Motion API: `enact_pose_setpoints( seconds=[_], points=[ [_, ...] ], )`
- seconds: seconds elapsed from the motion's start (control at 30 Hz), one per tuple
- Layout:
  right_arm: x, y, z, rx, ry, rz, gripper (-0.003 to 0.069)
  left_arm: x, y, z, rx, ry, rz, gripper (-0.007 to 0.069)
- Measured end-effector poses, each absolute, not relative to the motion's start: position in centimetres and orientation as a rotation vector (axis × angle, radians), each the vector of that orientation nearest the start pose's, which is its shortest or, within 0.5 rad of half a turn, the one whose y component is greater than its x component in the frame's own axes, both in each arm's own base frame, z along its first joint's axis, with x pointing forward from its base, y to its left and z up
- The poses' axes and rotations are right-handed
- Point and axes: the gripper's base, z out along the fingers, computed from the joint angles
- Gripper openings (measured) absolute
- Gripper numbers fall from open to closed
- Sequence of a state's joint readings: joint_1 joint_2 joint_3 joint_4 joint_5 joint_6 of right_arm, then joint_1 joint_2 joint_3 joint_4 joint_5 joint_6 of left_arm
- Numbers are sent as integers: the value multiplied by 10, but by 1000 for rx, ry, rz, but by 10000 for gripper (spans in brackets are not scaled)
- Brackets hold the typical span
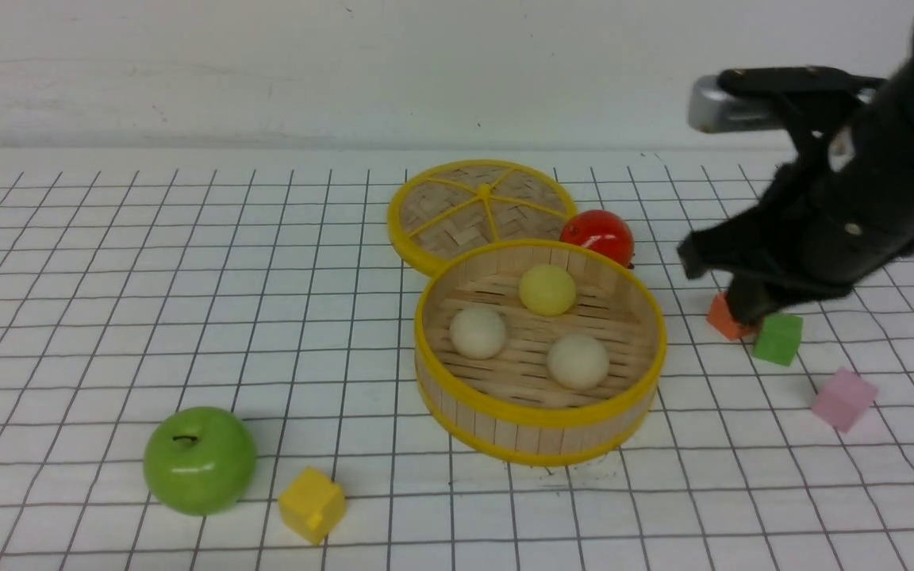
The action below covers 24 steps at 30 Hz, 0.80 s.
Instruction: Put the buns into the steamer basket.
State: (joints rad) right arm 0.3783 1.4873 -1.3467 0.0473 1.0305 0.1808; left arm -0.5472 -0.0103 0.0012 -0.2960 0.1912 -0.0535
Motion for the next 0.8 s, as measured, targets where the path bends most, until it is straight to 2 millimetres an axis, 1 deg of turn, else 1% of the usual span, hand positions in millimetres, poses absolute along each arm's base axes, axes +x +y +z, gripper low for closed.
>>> enact_pose_setpoints(
  seconds=[0.03,0.13,0.2,0.27,0.3,0.37,0.4,0.47,0.5,0.57,0.6,0.67,0.73,0.8],
  points=[
    [266,110,340,-225,2658,249,-18,44,-33,197,216,1695,-718,109],
    [230,95,343,-218,2662,249,-20,44,-33,197,217,1696,-718,110],
    [210,87,345,-222,2678,243,-20,44,-33,197,217,1696,-718,110],
    [199,83,348,-224,2685,241,-20,44,-33,197,217,1696,-718,110],
    [185,78,353,-228,2696,238,-20,44,-33,197,217,1696,-718,111],
    [178,75,356,-229,2699,237,-20,44,-33,197,217,1696,-718,112],
    [170,72,360,-230,2694,239,-20,44,-33,197,217,1696,-718,113],
    [161,68,366,-230,2668,247,-20,44,-33,197,217,1696,-718,115],
    [160,67,367,-230,2665,247,-20,44,-33,197,217,1696,-718,116],
    [150,61,370,-242,2628,223,-20,44,-33,197,217,1696,-718,120],
    [147,59,368,-244,2624,215,-20,44,-33,197,217,1697,-718,120],
    [131,48,363,-251,2517,218,-20,44,-33,197,217,1697,-718,122],
    [107,34,350,-240,2302,225,-20,44,-33,196,217,1697,-718,123],
    [90,25,322,-223,2189,209,-20,44,-33,196,217,1697,-718,125]
  ],
)
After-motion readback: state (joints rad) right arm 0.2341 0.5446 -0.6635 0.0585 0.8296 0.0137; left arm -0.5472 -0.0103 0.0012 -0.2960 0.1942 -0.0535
